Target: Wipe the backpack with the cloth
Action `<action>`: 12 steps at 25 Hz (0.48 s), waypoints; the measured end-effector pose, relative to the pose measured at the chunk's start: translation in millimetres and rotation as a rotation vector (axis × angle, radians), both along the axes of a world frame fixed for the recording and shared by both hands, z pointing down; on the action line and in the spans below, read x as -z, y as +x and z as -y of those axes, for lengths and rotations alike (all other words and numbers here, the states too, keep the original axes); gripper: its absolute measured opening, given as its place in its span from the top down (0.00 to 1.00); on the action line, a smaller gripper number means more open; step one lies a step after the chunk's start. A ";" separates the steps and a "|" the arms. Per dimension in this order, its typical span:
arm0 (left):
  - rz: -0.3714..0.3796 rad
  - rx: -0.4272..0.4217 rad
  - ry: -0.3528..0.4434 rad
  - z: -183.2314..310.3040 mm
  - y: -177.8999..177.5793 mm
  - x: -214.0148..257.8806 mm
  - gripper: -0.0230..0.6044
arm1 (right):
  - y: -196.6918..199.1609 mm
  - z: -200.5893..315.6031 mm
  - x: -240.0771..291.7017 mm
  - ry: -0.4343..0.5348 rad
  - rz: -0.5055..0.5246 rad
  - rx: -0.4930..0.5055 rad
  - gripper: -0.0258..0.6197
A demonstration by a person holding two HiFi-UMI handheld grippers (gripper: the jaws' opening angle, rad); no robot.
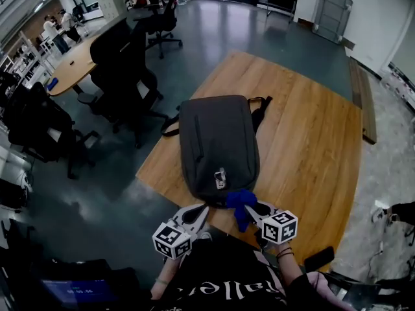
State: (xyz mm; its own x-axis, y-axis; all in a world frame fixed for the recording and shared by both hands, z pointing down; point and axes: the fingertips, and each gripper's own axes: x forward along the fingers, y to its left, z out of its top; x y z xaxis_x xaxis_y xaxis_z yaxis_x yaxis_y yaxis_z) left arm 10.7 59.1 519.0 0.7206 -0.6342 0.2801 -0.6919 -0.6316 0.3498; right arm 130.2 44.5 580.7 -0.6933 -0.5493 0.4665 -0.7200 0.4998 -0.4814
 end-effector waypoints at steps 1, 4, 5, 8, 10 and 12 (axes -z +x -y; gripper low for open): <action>0.000 -0.005 -0.003 1.3 4.7 -0.9 0.97 | 9.6 1.7 -0.4 0.003 -0.008 -0.007 0.88; 0.005 -0.018 -0.015 3.9 17.8 -5.1 0.97 | 39.9 7.4 -2.8 0.006 -0.033 -0.037 0.88; 0.006 -0.021 -0.018 4.8 21.9 -6.5 0.97 | 49.0 9.2 -3.7 0.006 -0.036 -0.048 0.88; 0.008 -0.026 -0.023 6.9 32.8 -9.5 0.97 | 68.9 14.9 -3.8 0.010 -0.034 -0.063 0.88; 0.011 -0.027 -0.027 5.8 39.2 -11.2 0.97 | 78.3 19.5 -4.7 0.015 -0.033 -0.063 0.88; 0.016 -0.020 -0.033 2.9 43.5 -13.4 0.97 | 85.0 25.7 -9.0 0.013 -0.040 -0.057 0.88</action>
State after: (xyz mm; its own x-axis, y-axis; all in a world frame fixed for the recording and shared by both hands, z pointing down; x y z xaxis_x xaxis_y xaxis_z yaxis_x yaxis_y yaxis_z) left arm 54.2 56.2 532.5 0.7284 -0.6101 0.3118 -0.6848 -0.6337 0.3599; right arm 215.2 18.9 589.7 -0.6418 -0.5937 0.4853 -0.7658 0.4636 -0.4456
